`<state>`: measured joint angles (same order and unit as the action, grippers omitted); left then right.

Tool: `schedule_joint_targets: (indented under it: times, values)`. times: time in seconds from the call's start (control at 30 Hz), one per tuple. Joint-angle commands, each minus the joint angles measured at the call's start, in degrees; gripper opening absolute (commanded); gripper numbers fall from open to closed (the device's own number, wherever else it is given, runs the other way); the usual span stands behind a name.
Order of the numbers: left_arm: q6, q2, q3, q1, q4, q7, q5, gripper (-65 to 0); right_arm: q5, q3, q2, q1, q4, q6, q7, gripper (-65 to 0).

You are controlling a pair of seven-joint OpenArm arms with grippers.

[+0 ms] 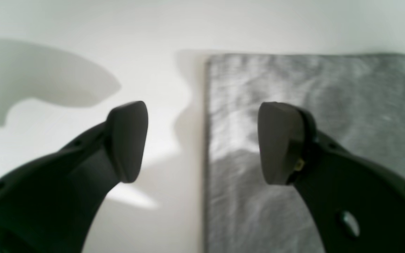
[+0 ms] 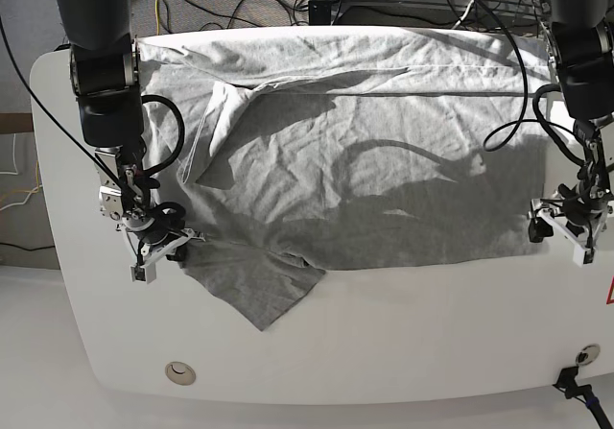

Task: Fold the T-shirt properly
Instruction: 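Move both grippers down along the shirt sides to the hem corners, then grasp the hem corners with both grippers and fold them toward the collar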

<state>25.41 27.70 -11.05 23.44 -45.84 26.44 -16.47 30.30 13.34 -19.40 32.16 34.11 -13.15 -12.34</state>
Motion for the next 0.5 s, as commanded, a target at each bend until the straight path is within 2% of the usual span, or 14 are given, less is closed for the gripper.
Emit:
schedule_joint_targets:
  times: [0.0,0.17,0.47]
  values:
    - [-0.31,1.35,0.54,3.42,3.69,-3.18,-0.72,-18.9,-0.55,-0.11,-0.69,0.76,0.31,0.44,-2.12,-65.0]
    - [-0.22,1.26,3.44,9.39,15.82,-8.99,-0.81,-18.9,-0.55,-0.11,-0.87,0.06,0.40,0.44,-2.12,-65.0]
    - [-0.31,0.74,5.38,9.48,16.09,-9.95,-0.72,-18.9,-0.55,-0.11,-0.60,-0.03,0.49,0.44,-2.12,-65.0]
